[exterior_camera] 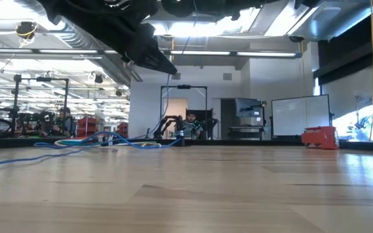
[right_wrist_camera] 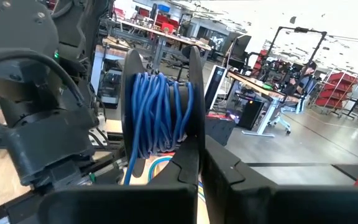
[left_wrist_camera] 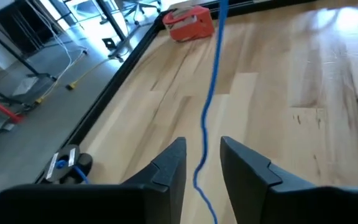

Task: Coil cords
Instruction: Coil the blue wire onto the spool

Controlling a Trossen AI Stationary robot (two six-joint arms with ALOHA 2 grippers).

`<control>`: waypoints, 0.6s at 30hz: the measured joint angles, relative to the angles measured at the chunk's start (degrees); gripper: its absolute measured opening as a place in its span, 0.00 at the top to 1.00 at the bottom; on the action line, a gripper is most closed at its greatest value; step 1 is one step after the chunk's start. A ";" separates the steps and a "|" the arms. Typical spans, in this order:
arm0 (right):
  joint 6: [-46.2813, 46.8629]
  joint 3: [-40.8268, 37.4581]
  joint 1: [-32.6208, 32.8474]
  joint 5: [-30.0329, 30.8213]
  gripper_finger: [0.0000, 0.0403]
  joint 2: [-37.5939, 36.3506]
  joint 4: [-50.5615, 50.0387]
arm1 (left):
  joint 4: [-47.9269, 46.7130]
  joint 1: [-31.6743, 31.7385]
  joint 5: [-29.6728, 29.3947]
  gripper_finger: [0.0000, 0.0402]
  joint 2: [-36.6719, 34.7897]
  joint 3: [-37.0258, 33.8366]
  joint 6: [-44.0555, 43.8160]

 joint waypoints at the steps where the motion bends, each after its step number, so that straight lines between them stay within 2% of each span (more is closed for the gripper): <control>1: 0.00 0.00 0.00 -0.01 0.98 0.00 0.10 | -0.10 0.13 0.11 0.78 0.00 0.00 -0.06; 7: 0.00 0.00 0.00 -0.01 0.98 0.00 0.21 | -1.58 1.82 0.14 0.86 0.11 0.04 -0.11; 12: 0.02 0.00 0.00 -0.91 0.98 0.00 0.27 | -6.32 3.37 0.11 0.98 0.53 0.04 -2.15; 18: -0.02 -0.02 0.82 -0.98 0.98 0.00 0.00 | -12.50 3.47 -1.62 0.99 -0.90 0.04 -3.28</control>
